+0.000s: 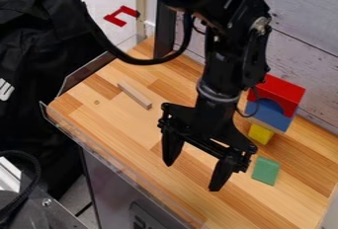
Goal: Put the green cube on top of the red arch
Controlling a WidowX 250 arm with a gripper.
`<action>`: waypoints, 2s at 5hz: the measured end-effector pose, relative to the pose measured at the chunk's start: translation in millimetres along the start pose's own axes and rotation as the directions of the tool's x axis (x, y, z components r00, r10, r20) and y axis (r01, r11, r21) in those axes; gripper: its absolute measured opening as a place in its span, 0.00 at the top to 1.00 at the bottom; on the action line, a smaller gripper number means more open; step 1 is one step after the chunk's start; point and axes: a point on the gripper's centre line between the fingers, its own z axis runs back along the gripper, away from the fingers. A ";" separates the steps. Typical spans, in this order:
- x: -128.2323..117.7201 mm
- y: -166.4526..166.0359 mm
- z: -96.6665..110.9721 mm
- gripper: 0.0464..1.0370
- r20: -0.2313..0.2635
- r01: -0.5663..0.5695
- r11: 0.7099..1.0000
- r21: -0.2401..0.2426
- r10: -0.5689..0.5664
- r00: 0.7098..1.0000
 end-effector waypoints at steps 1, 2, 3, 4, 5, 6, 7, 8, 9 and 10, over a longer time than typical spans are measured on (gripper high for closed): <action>-2.2 1.2 -4.6 0.04 -0.020 -0.001 1.000 0.008 0.001 1.000; -1.6 -25.1 -4.3 0.04 -0.008 0.054 0.998 -0.012 -0.055 0.998; -8.9 -61.1 -2.9 0.04 0.026 0.000 0.998 -0.063 0.002 1.000; -9.5 -89.5 -9.7 0.04 0.016 -0.058 0.993 -0.106 0.060 0.998; -1.1 -98.9 -17.7 0.04 0.003 -0.131 0.985 -0.112 0.132 0.991; 16.1 -102.3 -24.3 0.04 -0.003 -0.185 0.980 -0.076 0.185 0.983; 31.5 -102.1 -25.7 0.04 -0.006 -0.171 0.984 -0.048 0.171 0.985; 45.4 -95.8 -26.6 0.04 -0.007 -0.152 0.988 -0.027 0.152 0.988; 54.2 -87.4 -24.8 0.04 0.002 -0.158 0.987 -0.019 0.158 0.987; 64.3 -80.0 -23.7 0.04 0.006 -0.175 0.984 -0.025 0.175 0.984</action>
